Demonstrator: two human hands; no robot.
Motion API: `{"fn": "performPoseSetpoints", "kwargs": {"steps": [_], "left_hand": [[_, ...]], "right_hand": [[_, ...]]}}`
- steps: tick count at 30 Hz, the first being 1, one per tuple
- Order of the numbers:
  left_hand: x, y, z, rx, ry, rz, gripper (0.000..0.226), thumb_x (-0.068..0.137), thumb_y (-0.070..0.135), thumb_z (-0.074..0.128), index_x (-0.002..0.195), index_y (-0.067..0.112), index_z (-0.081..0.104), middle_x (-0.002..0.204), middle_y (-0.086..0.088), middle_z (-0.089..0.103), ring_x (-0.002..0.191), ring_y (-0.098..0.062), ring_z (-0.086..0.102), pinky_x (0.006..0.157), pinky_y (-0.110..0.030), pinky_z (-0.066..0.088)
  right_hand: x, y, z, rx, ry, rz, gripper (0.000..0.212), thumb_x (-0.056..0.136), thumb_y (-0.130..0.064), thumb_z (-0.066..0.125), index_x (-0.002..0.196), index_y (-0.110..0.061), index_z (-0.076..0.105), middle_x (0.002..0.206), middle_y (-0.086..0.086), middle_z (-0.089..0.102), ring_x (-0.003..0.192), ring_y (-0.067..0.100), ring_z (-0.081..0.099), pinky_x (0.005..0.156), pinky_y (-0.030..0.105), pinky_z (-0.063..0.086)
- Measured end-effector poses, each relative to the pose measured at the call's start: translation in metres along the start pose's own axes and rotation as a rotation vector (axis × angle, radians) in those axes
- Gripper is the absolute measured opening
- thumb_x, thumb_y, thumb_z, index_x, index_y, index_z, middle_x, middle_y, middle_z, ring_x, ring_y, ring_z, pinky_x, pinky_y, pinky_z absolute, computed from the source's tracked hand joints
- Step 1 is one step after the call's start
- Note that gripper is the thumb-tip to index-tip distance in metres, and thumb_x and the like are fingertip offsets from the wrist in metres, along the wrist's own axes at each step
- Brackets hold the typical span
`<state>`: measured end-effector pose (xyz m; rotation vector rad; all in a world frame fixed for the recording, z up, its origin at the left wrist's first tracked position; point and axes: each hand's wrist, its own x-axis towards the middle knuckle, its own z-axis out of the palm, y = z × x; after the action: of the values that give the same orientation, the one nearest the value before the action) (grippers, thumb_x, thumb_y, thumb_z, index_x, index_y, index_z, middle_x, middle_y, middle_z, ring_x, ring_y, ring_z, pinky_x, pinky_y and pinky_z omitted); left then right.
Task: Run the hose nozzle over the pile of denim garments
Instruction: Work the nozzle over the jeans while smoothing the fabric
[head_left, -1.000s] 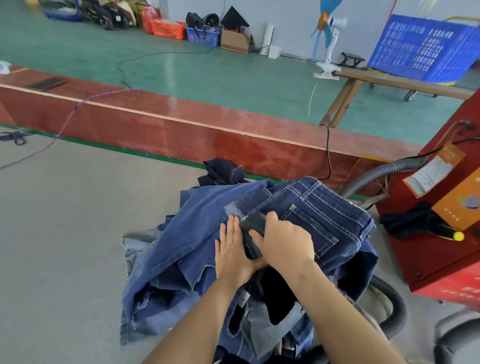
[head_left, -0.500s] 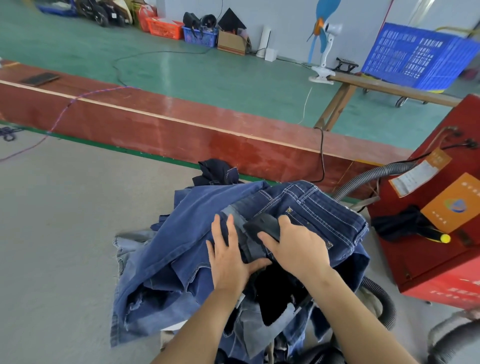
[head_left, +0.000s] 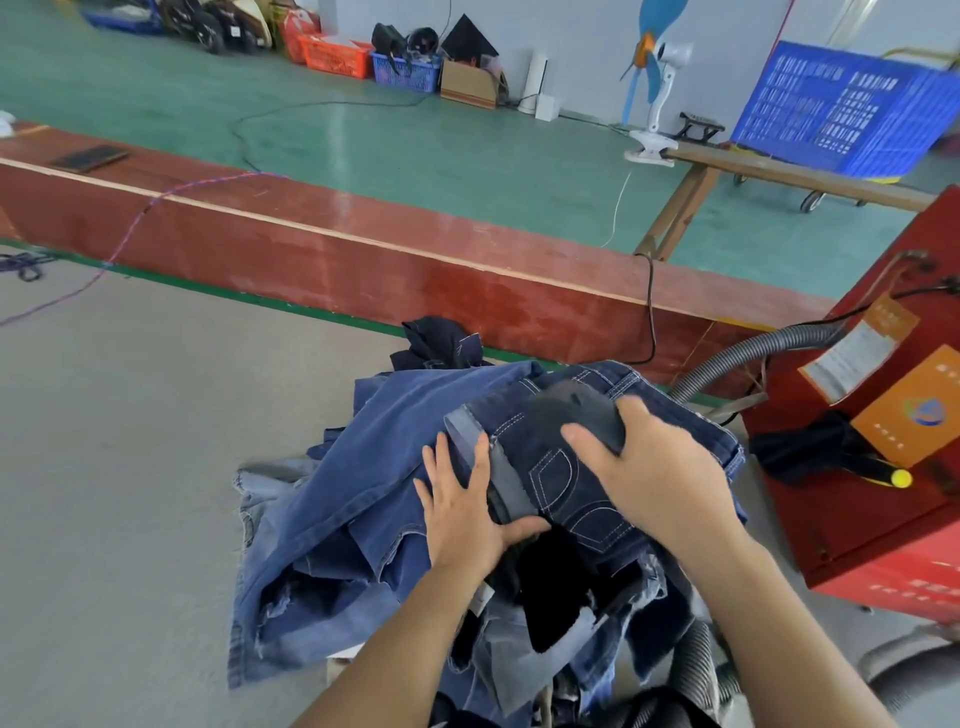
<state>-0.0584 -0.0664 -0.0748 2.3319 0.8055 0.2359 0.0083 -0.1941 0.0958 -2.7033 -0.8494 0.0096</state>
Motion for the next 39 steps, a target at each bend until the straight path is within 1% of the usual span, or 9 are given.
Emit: {"fn": "performPoseSetpoints", "kwargs": {"steps": [5, 9, 13, 16, 21, 26, 30, 33, 39], "left_hand": [[0.009, 0.002, -0.009, 0.024, -0.152, -0.089, 0.122, 0.063, 0.082, 0.059, 0.142, 0.046, -0.025, 0.153, -0.004, -0.037, 0.14, -0.026, -0.036, 0.115, -0.046, -0.016], [0.011, 0.004, -0.01, 0.039, -0.154, -0.097, 0.12, 0.071, 0.066, 0.068, 0.143, 0.045, -0.025, 0.154, -0.005, -0.036, 0.141, -0.027, -0.034, 0.116, -0.047, -0.014], [0.011, 0.003, -0.01, 0.004, -0.145, -0.103, 0.121, 0.069, 0.063, 0.071, 0.145, 0.045, -0.023, 0.154, -0.004, -0.035, 0.142, -0.027, -0.033, 0.116, -0.046, -0.012], [0.013, 0.003, -0.009, -0.013, -0.14, -0.106, 0.121, 0.068, 0.066, 0.068, 0.145, 0.045, -0.023, 0.154, -0.002, -0.035, 0.142, -0.025, -0.032, 0.116, -0.045, -0.012], [0.014, 0.002, -0.007, -0.018, -0.114, -0.115, 0.123, 0.068, 0.063, 0.067, 0.147, 0.038, -0.022, 0.156, -0.002, -0.033, 0.143, -0.024, -0.031, 0.117, -0.045, -0.011], [0.014, -0.001, -0.008, -0.023, -0.128, -0.094, 0.132, 0.058, 0.075, 0.067, 0.149, 0.036, -0.021, 0.156, -0.003, -0.032, 0.143, -0.026, -0.03, 0.117, -0.045, -0.011], [0.015, -0.002, -0.008, -0.048, -0.146, -0.095, 0.139, 0.05, 0.085, 0.064, 0.146, 0.039, -0.025, 0.154, -0.001, -0.035, 0.141, -0.026, -0.033, 0.116, -0.046, -0.013], [0.014, -0.002, -0.007, -0.059, -0.147, -0.099, 0.14, 0.049, 0.087, 0.063, 0.142, 0.041, -0.03, 0.153, 0.001, -0.037, 0.141, -0.024, -0.034, 0.116, -0.045, -0.014], [0.015, -0.002, -0.003, -0.035, -0.13, -0.106, 0.129, 0.06, 0.074, 0.063, 0.146, 0.037, -0.026, 0.154, 0.001, -0.035, 0.142, -0.023, -0.032, 0.116, -0.043, -0.013]], "right_hand": [[-0.019, 0.006, 0.011, -0.153, -0.23, -0.052, 0.041, 0.09, -0.065, 0.043, 0.093, -0.024, 0.039, 0.079, -0.007, 0.054, 0.085, 0.024, 0.061, 0.066, 0.033, 0.043], [-0.022, -0.002, 0.024, -0.186, -0.256, -0.074, 0.039, 0.093, -0.061, 0.042, 0.092, -0.023, 0.034, 0.075, -0.008, 0.049, 0.075, 0.022, 0.054, 0.062, 0.032, 0.04], [-0.016, -0.012, 0.035, -0.262, -0.262, -0.086, 0.038, 0.095, -0.057, 0.041, 0.094, -0.021, 0.03, 0.096, 0.0, 0.064, 0.092, 0.026, 0.063, 0.063, 0.032, 0.037], [-0.007, -0.019, 0.045, -0.294, -0.229, -0.1, 0.036, 0.096, -0.053, 0.042, 0.098, -0.018, 0.034, 0.102, 0.002, 0.066, 0.096, 0.027, 0.064, 0.062, 0.031, 0.036], [0.006, -0.03, 0.063, -0.347, -0.129, -0.103, 0.036, 0.098, -0.051, 0.04, 0.103, -0.016, 0.038, 0.094, 0.003, 0.067, 0.085, 0.024, 0.067, 0.044, 0.028, 0.024], [0.017, -0.034, 0.062, -0.197, -0.044, -0.056, 0.043, 0.099, -0.053, 0.034, 0.115, -0.013, 0.039, 0.099, 0.007, 0.066, 0.087, 0.029, 0.066, 0.055, 0.031, 0.034], [0.023, -0.028, 0.033, -0.065, 0.096, -0.037, 0.046, 0.097, -0.057, 0.035, 0.112, -0.014, 0.039, 0.085, 0.005, 0.064, 0.069, 0.027, 0.059, 0.051, 0.031, 0.035], [0.011, -0.018, 0.018, -0.091, 0.036, -0.055, 0.041, 0.095, -0.057, 0.038, 0.102, -0.017, 0.036, 0.077, 0.001, 0.057, 0.072, 0.028, 0.061, 0.053, 0.031, 0.038], [-0.01, -0.02, 0.04, -0.275, -0.186, -0.097, 0.04, 0.096, -0.054, 0.041, 0.109, -0.017, 0.039, 0.102, 0.003, 0.065, 0.094, 0.028, 0.064, 0.061, 0.032, 0.036]]}}
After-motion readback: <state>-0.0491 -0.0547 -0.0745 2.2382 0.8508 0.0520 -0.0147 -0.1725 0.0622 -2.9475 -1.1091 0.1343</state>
